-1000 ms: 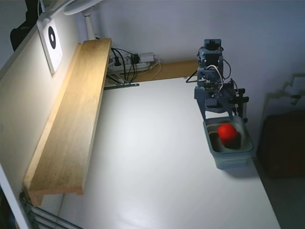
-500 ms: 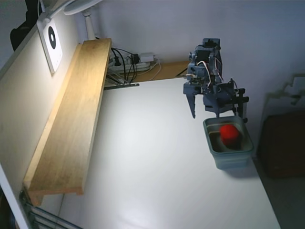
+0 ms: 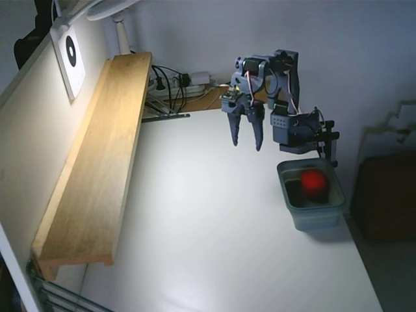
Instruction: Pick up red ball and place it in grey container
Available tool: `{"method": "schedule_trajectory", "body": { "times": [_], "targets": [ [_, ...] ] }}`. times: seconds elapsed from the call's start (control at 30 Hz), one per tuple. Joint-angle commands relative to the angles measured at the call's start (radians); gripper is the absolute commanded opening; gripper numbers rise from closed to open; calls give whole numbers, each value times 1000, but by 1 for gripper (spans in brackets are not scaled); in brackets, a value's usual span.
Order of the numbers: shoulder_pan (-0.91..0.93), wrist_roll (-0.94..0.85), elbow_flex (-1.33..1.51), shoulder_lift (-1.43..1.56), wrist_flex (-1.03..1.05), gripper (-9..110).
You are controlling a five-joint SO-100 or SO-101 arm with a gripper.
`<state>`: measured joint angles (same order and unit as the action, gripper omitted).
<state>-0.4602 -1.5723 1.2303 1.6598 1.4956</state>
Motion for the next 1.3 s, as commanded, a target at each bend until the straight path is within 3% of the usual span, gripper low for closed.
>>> {"method": "schedule_trajectory", "body": {
  "times": [0.0,0.77,1.27],
  "targets": [
    [75,2,10,81,30,23],
    [618,2,59,284,161,7],
    [878,2,82,382,224,0]
  ]
}}
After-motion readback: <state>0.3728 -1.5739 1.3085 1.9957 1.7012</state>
